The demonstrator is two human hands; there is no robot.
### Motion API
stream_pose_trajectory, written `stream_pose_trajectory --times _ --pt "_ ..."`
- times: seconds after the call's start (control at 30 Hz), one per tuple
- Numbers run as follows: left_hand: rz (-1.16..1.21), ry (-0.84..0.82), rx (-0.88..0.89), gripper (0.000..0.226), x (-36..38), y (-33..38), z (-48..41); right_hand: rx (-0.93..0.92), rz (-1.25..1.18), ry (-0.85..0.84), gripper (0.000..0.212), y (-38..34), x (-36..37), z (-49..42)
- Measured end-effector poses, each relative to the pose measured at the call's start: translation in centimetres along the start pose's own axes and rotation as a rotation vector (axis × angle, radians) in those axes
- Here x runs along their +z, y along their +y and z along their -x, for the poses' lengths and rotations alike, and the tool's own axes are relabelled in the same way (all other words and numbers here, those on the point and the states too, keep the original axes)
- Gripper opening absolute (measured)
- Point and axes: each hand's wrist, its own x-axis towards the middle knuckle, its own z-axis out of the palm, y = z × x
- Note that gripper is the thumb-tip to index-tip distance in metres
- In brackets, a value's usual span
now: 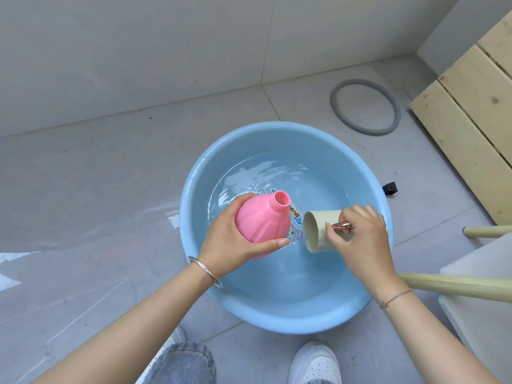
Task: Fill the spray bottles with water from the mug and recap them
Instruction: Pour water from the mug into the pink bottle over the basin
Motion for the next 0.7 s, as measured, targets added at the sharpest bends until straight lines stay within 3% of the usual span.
stream_pose_trajectory --times 0.37,0.7 --pt "0.02 -0.003 0.003 0.083 -0.2 0.2 0.1 0.047 -0.03 -0.006 0.041 0.8 1.1 0.4" --pt "-0.001 -0.006 0.005 0.084 -0.2 0.2 0.2 0.367 -0.515 0.219 0.04 0.4 -2.7 0.1"
